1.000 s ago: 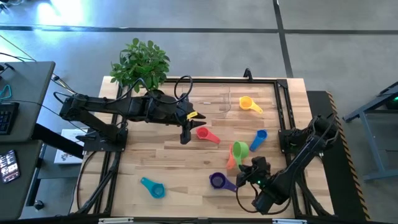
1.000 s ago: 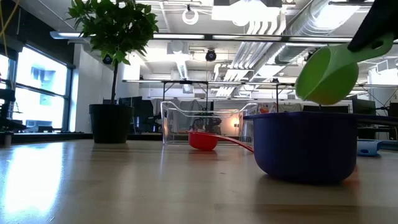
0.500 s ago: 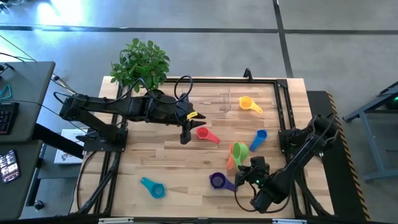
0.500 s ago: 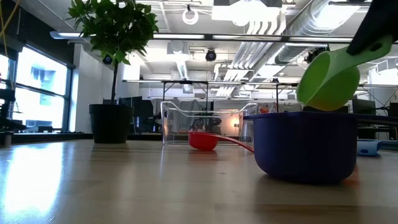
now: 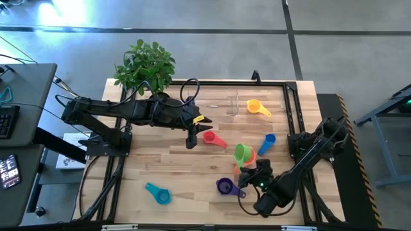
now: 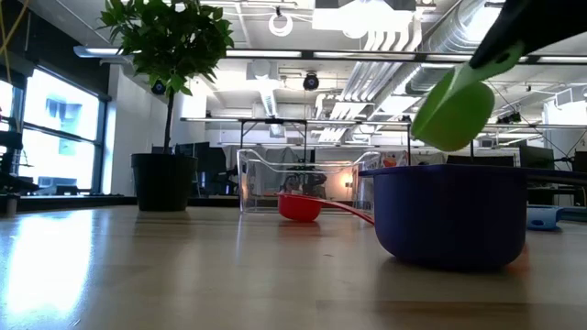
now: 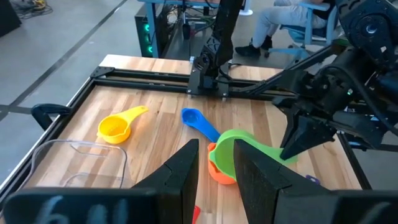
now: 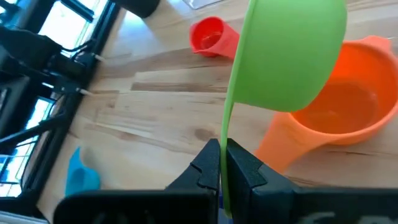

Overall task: Nest measuring cups in basket
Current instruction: Stack the green measuring cup on top of the orange measuring cup

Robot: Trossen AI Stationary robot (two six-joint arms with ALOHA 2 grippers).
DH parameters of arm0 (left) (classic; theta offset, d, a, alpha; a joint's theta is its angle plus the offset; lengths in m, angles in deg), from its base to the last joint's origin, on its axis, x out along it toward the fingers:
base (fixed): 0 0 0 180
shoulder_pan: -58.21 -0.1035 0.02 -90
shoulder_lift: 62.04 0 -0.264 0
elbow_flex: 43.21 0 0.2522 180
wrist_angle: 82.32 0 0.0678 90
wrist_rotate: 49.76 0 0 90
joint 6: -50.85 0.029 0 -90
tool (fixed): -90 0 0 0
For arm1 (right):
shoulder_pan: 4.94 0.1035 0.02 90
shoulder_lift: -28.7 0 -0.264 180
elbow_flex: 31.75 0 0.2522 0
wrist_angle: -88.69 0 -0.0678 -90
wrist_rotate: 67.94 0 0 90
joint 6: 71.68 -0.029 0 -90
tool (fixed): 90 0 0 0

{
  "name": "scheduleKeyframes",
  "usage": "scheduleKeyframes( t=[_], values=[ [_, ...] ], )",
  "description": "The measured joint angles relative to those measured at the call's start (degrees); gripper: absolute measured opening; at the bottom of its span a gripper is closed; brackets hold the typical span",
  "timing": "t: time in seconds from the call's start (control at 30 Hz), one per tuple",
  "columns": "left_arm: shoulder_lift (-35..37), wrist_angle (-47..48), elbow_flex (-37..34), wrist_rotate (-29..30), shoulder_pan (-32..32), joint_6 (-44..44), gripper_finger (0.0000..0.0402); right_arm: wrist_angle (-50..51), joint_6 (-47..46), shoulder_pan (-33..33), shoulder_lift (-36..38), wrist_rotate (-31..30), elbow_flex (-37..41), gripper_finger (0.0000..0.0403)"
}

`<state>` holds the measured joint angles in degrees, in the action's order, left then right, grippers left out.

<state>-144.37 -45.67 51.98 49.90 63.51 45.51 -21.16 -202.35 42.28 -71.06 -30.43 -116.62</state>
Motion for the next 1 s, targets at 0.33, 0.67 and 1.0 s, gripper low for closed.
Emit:
scheduleKeyframes(
  t=[0.33, 0.67, 1.0],
  values=[
    [0.0, 0.1, 0.0, -0.1, 0.0, 0.0, 0.0090, -3.9, 0.0, -0.4, 0.0, -0.3, 4.5, 0.0000],
    [0.0, 0.1, 0.0, -0.1, 0.0, 0.0, 0.0090, -2.8, 0.2, -0.4, 0.0, 2.9, 4.5, 0.0000],
    [0.0, 0.0, 0.0, -0.1, 0.0, 0.0, 0.0090, -4.0, 0.2, -0.6, 0.0, 4.0, 4.5, 0.0000]
  ],
)
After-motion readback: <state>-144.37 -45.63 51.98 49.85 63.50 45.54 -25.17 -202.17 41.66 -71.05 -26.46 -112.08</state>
